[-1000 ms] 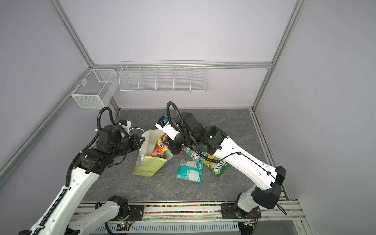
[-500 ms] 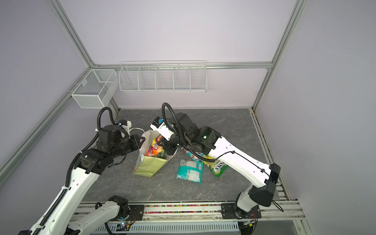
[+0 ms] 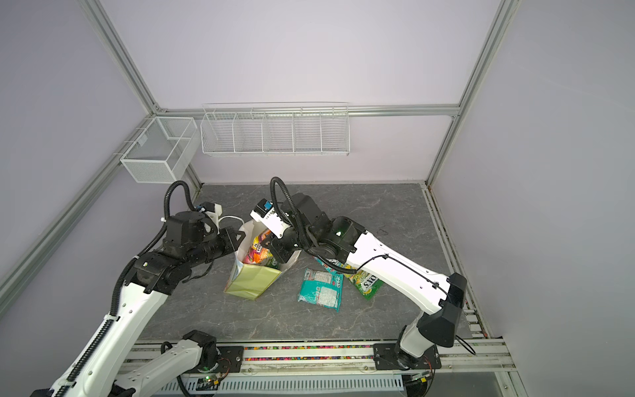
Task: Place the snacks into the paper bag
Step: Place the snack in the paper bag.
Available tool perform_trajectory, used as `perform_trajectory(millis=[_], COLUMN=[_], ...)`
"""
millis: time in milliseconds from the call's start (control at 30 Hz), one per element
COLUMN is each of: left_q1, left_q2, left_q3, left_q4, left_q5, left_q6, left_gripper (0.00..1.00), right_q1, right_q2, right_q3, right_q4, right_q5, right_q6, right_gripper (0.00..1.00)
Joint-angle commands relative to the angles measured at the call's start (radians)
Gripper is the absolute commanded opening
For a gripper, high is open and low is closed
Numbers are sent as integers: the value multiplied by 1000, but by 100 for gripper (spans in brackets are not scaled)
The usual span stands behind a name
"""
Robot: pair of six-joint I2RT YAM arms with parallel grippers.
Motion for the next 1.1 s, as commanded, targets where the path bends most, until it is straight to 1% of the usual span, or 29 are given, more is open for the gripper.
perform_trajectory(millis=[0, 433, 1067], left_q1=[-4, -3, -3], left_q2=[-12, -20, -27], left_q3=[32, 30, 19], left_q4=[9, 3, 5], left_q5=[11, 10, 11], left_q6=[1, 3, 2], left_gripper=[0, 0, 0], right_q1=[5, 6, -1], right_q2=[5, 34, 66], right_q3=[-14, -31, -72], right_q4=[78, 110, 181], right_q5=[-28, -31, -84], right_q6=[11, 19, 59], right_gripper=[7, 7, 7])
